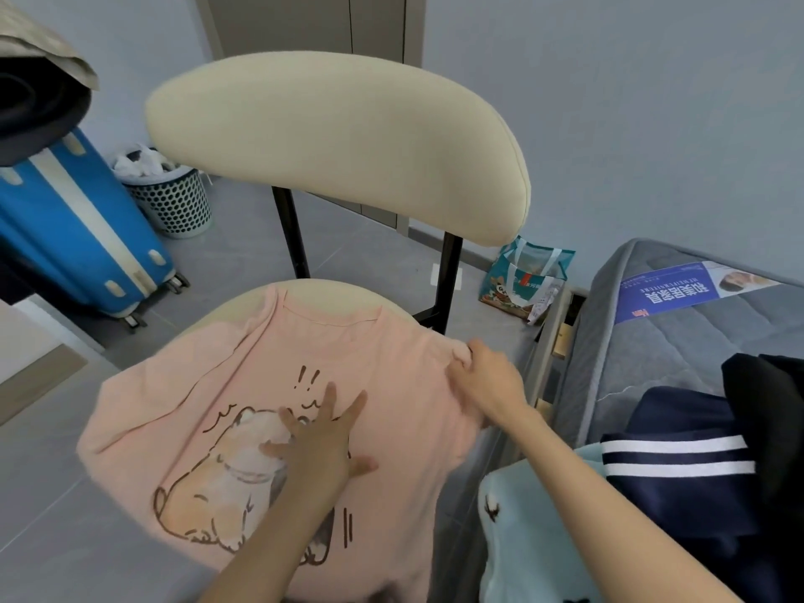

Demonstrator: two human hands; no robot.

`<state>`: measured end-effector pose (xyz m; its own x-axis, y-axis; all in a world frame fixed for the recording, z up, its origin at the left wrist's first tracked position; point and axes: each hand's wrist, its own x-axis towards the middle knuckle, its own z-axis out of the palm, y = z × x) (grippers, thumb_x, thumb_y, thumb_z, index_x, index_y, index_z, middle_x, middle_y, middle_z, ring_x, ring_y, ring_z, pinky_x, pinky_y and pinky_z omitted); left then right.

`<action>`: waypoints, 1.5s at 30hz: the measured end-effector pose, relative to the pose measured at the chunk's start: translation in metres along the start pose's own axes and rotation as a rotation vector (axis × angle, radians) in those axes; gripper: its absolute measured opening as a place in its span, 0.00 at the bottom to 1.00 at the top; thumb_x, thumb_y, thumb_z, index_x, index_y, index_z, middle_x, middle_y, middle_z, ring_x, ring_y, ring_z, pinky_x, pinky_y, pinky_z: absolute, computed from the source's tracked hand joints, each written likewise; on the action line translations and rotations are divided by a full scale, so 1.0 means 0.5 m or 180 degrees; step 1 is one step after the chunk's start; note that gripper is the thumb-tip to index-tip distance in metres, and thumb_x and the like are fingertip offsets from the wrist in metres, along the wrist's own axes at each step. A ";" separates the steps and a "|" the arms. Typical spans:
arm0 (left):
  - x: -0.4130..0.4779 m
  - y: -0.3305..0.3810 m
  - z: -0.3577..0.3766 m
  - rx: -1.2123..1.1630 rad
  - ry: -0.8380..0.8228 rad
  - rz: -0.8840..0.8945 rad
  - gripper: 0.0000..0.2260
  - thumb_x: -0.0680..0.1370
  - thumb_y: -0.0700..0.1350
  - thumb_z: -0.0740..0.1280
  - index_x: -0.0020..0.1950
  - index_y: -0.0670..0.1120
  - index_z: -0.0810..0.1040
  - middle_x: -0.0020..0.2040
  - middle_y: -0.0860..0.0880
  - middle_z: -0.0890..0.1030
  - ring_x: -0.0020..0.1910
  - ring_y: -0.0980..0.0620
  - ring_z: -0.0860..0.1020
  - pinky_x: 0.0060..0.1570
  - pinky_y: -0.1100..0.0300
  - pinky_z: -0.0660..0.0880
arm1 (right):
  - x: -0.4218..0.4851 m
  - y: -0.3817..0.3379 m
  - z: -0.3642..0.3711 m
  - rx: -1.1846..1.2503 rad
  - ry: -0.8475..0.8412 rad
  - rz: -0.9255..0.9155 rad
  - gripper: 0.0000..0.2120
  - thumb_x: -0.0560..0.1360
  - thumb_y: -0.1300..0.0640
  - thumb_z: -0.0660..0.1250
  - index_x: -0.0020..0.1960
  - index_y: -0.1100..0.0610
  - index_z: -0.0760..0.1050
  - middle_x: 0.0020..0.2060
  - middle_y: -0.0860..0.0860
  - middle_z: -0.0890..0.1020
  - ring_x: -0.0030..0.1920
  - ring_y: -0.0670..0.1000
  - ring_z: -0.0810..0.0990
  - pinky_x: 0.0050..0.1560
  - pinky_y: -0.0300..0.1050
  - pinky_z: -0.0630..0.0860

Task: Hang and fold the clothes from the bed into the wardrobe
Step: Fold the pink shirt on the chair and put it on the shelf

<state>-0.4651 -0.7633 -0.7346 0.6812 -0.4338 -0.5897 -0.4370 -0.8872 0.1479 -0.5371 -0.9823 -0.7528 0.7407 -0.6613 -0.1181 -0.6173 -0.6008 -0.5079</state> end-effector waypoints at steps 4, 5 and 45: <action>0.002 -0.007 0.017 0.0045 0.0190 -0.0002 0.40 0.74 0.66 0.64 0.76 0.65 0.41 0.78 0.56 0.35 0.74 0.30 0.39 0.65 0.25 0.51 | -0.008 -0.101 -0.072 0.1492 -0.0799 0.0026 0.07 0.78 0.54 0.62 0.54 0.56 0.69 0.43 0.50 0.77 0.38 0.48 0.73 0.34 0.41 0.66; 0.000 -0.012 0.024 0.0036 0.0286 0.0028 0.39 0.74 0.66 0.63 0.76 0.65 0.41 0.78 0.56 0.37 0.74 0.31 0.40 0.66 0.26 0.52 | -0.015 -0.123 -0.085 0.2284 -0.1246 0.0276 0.07 0.78 0.53 0.63 0.55 0.53 0.70 0.44 0.50 0.79 0.38 0.46 0.75 0.33 0.40 0.68; -0.053 -0.119 0.092 -0.3563 0.0945 0.0016 0.15 0.81 0.44 0.61 0.65 0.38 0.71 0.62 0.40 0.77 0.59 0.38 0.77 0.62 0.47 0.72 | -0.332 -0.044 0.033 -0.1168 -0.0715 -0.1365 0.07 0.74 0.60 0.58 0.52 0.56 0.67 0.48 0.54 0.73 0.45 0.62 0.76 0.40 0.51 0.67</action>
<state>-0.4843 -0.6917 -0.7642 0.8570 -0.3258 -0.3993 0.2234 -0.4634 0.8575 -0.6419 -0.8521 -0.7359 0.9568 -0.2389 -0.1655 -0.2728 -0.9348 -0.2275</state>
